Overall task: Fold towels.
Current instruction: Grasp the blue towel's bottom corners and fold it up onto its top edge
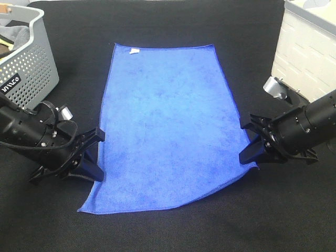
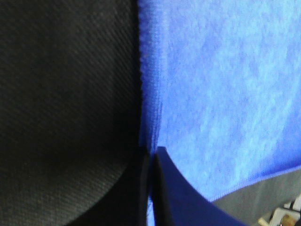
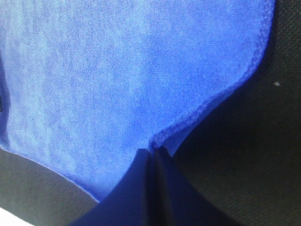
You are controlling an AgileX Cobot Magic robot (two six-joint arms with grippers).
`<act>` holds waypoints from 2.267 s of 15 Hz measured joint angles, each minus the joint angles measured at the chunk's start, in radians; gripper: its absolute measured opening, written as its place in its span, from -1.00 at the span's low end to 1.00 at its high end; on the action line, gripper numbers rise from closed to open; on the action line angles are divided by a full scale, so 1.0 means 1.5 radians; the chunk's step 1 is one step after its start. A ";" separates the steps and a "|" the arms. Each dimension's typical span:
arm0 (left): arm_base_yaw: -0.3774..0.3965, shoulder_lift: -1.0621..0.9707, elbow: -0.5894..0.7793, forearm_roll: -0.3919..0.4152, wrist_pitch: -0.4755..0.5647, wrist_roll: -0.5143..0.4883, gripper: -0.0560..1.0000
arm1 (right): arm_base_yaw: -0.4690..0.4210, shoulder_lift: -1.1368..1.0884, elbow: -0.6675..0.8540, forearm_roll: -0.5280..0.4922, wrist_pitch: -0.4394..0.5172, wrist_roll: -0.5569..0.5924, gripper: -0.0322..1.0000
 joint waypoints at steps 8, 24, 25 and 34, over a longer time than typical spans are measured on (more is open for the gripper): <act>0.000 -0.224 0.171 0.121 0.011 -0.032 -0.89 | 0.000 -0.087 0.143 0.000 0.059 0.001 -0.94; 0.000 -0.395 0.155 0.258 -0.029 -0.196 -0.89 | 0.000 -0.225 0.049 -0.151 0.085 0.173 -0.94; 0.000 -0.343 0.093 0.258 -0.029 -0.196 -0.89 | 0.000 -0.161 -0.047 -0.157 0.101 0.173 -0.94; 0.034 -0.075 -0.255 0.271 -0.045 -0.199 -0.89 | 0.000 0.171 -0.531 -0.219 0.175 0.229 -0.94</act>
